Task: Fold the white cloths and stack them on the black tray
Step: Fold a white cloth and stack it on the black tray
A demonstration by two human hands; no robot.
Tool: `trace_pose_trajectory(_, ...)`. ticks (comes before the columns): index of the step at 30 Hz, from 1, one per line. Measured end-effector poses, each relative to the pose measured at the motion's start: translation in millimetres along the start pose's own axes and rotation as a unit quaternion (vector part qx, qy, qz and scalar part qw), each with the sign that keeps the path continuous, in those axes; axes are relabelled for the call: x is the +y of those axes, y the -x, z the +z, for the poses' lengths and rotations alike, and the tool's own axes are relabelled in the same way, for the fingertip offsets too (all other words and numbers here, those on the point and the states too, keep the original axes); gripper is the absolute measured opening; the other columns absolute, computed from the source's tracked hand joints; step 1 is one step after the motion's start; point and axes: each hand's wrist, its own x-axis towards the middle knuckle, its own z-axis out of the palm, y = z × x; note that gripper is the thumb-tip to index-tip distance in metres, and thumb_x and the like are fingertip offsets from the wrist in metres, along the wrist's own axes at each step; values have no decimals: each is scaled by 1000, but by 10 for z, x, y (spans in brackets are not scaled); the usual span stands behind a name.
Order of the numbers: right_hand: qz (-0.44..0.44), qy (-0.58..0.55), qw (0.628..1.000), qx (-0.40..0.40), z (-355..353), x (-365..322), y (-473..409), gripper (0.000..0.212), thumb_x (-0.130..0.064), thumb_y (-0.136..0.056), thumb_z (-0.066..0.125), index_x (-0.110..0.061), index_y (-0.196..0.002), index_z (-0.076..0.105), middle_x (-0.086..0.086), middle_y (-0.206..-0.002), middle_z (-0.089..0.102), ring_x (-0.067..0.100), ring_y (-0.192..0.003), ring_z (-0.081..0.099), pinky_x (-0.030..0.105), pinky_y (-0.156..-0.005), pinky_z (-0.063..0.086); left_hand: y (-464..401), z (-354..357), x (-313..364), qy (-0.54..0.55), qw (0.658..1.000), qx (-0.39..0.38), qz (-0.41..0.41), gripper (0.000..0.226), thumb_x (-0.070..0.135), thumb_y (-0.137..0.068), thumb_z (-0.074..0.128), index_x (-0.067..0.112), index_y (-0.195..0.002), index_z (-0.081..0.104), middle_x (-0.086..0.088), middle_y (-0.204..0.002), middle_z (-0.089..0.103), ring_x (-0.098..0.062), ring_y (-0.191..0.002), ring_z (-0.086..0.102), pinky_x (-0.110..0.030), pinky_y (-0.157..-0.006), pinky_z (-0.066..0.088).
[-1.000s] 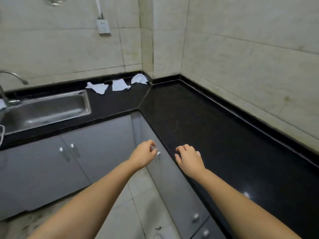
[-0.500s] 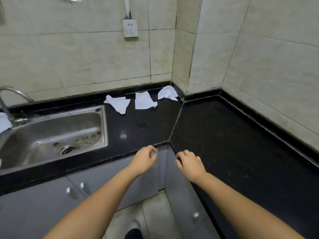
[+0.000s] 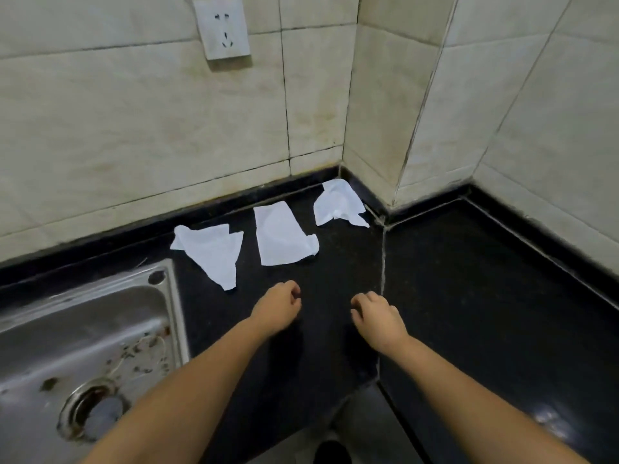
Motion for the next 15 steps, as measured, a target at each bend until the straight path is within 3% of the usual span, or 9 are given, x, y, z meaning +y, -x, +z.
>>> trace_pose_trajectory(6,-59,-19,998,2,22,-227,-1126,39,-23,-96,44,-19,-135,41,5,-135,43,24,-122,45,37,-98,40,-779,-102,-267,-48,998,26,-41,33,24,-93,49,14,-125,49,-7,-124,52,-23,-113,50,-38,-96,45)
trace_pose_trajectory(10,-107,-2,994,0,165,-332,-1674,51,-18,-93,50,-19,-142,35,10,-149,28,29,-134,34,41,-102,38,-1143,-18,-270,-66,997,30,-37,43,28,-94,49,16,-135,40,-5,-134,44,-22,-121,46,-36,-100,42)
trace_pose_trajectory(12,-105,-8,994,-9,278,-353,-1830,47,-17,-92,51,-17,-138,41,11,-153,23,29,-139,28,42,-106,32,-1244,54,-254,-85,996,20,-33,48,31,-94,48,18,-139,36,-3,-137,42,-21,-123,44,-35,-102,40)
trace_pose_trajectory(15,-98,-62,993,26,386,-341,-1936,26,-13,-90,53,-9,-115,60,12,-145,38,27,-136,35,40,-107,31,-1339,129,-250,-146,988,19,-36,49,39,-92,49,24,-137,37,-1,-137,40,-20,-126,39,-37,-106,33)
